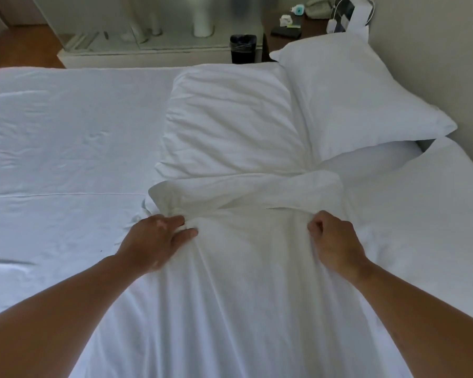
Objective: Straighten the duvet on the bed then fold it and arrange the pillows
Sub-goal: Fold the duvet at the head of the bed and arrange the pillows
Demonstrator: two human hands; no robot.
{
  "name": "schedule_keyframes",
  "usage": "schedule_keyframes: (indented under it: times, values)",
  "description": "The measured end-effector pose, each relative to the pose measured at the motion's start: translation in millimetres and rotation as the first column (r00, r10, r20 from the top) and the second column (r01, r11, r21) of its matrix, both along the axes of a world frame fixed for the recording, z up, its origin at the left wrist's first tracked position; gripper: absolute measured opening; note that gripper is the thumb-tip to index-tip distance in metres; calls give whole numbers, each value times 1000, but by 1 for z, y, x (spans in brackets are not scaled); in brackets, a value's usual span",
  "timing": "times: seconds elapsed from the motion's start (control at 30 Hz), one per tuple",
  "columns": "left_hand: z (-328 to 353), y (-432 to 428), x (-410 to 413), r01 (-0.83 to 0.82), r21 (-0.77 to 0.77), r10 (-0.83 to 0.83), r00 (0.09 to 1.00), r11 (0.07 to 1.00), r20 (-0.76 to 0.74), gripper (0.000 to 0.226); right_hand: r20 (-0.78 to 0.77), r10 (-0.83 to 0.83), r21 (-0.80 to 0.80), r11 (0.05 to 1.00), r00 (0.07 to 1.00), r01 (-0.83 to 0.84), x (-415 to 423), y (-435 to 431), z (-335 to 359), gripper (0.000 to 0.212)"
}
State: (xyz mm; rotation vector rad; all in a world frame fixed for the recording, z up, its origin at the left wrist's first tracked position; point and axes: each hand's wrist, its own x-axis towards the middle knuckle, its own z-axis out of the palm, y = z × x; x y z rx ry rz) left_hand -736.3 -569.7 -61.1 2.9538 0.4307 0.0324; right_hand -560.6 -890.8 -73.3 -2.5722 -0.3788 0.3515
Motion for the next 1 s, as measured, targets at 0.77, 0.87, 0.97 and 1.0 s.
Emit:
schedule_keyframes:
  times: [0.77,0.87,0.97,1.0]
  values:
    - [-95,32,18,-27,70,47,953,997,-299,80,34,720,-526,603,693,-600,25,58,-89,80]
    - [-142,34,27,-82,59,96,951,995,-293,82,24,680,-445,663,732,-602,35,63,-133,78]
    - [-154,42,39,-93,-5,89,960,996,-266,80,28,656,-341,716,755,-609,48,72,-146,77]
    - [-150,44,41,-96,-34,84,961,995,-265,82,14,658,-324,715,752,-620,50,73,-139,79]
